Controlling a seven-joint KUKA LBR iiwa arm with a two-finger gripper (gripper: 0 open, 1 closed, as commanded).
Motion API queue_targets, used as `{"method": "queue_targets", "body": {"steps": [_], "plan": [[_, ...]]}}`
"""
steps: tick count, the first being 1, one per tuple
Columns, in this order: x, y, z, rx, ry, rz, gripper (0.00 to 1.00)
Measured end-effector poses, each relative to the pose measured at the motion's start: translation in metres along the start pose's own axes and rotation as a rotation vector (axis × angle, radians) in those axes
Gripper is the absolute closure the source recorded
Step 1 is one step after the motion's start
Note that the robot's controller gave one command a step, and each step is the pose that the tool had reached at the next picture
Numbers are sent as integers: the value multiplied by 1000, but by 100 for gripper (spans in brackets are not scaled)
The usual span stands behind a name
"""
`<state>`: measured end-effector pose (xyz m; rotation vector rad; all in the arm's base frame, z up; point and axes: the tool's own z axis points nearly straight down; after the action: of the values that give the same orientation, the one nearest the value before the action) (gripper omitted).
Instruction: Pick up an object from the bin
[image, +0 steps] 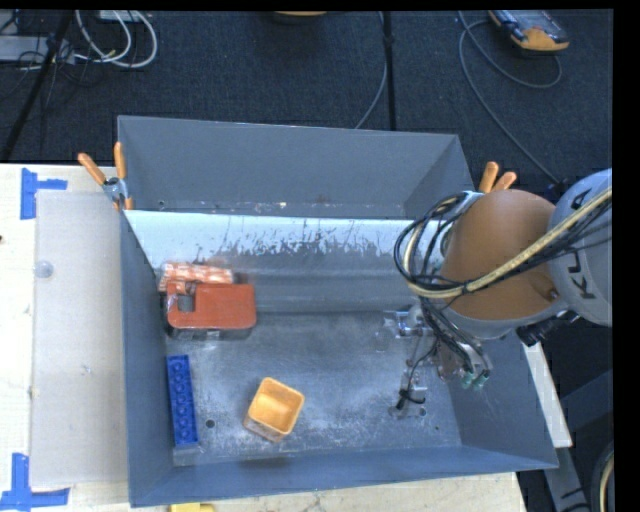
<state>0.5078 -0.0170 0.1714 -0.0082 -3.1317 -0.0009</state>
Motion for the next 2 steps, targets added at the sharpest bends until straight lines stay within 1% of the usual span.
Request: {"method": "queue_targets", "body": {"steps": [1,2], "plan": [[-2,0,-4,0,-8,0,0],[4,20,32,1,-11,-52,0]]}}
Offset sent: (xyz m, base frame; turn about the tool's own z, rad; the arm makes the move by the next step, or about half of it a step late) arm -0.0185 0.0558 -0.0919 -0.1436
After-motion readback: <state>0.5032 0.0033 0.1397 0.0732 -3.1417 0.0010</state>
